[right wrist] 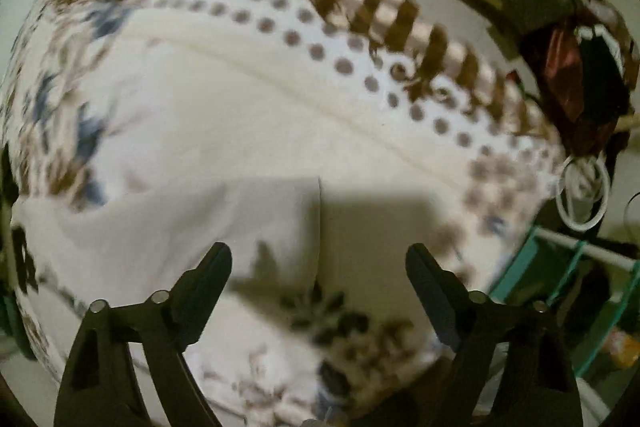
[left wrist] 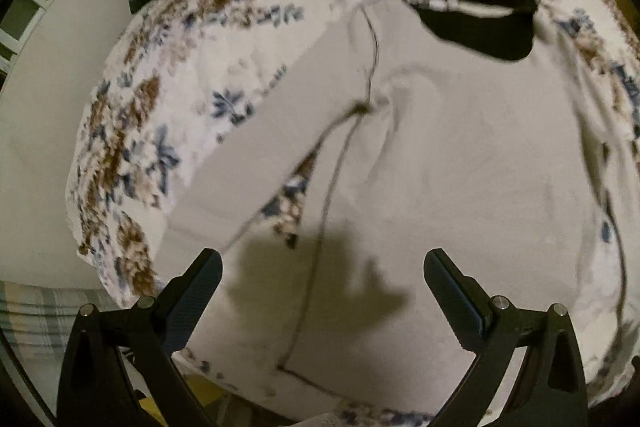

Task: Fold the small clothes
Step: 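Lower both grippers to the beige shirt's sleeve and side edges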

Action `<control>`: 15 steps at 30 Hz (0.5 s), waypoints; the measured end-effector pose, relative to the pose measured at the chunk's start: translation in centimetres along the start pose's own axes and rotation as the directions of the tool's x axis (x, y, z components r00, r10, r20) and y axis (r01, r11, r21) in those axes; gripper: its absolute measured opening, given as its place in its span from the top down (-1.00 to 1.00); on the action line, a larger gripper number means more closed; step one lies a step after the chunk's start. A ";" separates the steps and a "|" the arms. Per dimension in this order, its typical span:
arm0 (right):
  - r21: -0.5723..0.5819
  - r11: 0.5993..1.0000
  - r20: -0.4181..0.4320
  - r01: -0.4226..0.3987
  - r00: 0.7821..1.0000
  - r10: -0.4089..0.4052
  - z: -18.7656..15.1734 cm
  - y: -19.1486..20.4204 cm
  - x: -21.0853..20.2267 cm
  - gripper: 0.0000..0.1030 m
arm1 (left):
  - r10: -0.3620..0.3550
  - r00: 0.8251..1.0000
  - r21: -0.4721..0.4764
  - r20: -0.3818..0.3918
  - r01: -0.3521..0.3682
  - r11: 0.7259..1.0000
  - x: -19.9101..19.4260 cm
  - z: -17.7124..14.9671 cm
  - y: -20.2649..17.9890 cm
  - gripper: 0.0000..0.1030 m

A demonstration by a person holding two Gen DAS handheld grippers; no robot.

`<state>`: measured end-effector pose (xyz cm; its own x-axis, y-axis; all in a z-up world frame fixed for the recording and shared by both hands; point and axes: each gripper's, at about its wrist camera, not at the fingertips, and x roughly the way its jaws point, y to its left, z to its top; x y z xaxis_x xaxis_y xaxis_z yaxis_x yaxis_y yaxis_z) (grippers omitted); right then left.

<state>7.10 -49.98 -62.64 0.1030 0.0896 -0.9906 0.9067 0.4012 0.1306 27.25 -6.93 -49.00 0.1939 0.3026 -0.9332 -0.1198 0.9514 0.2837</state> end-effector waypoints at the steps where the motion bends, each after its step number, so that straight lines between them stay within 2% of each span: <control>1: 0.013 0.999 -0.005 -0.035 0.999 0.035 0.3 -0.1 1.2 -0.51 | -0.002 1.000 0.003 -0.007 0.002 1.000 0.8 0.1 -0.4 -1.00; 3: 0.007 0.998 0.004 -0.065 0.998 0.065 0.4 0.3 2.3 -0.31 | -0.007 1.000 0.011 -0.012 0.007 1.000 2.0 0.1 -1.1 -1.00; 4: -0.007 0.998 0.026 -0.058 0.998 0.058 0.4 0.6 2.4 -0.21 | -0.009 1.000 0.018 -0.010 0.009 1.000 2.5 0.1 -1.4 -1.00; 5: -0.035 0.997 0.065 -0.064 0.996 0.067 0.3 1.0 2.5 -0.03 | -0.010 1.000 0.029 -0.009 0.011 1.000 2.9 0.1 -1.7 -1.00; 6: -0.048 0.998 0.083 -0.052 0.995 0.055 0.2 1.1 2.6 0.57 | -0.011 1.000 0.042 -0.008 0.011 0.999 3.4 0.1 -2.1 -1.00; 7: -0.055 0.998 0.094 -0.042 0.995 0.047 0.2 1.3 2.6 0.91 | -0.014 1.000 0.051 -0.008 0.015 0.999 3.7 0.0 -2.3 -1.00; 11: -0.093 0.995 0.184 -0.027 0.982 0.044 0.4 1.2 1.0 0.92 | -0.027 1.000 0.075 -0.010 0.027 0.997 4.0 -0.4 -2.5 -1.00; 15: -0.075 0.997 0.255 -0.013 0.966 0.031 2.6 -0.6 -0.6 0.92 | -0.037 0.999 0.081 -0.005 0.037 0.996 3.8 -0.6 -2.2 -1.00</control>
<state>7.59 -52.65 -62.21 0.2324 -0.1333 -0.9634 0.8719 0.4675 0.1456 27.63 -7.91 -53.33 0.1933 0.2673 -0.9440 -0.0329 0.9634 0.2660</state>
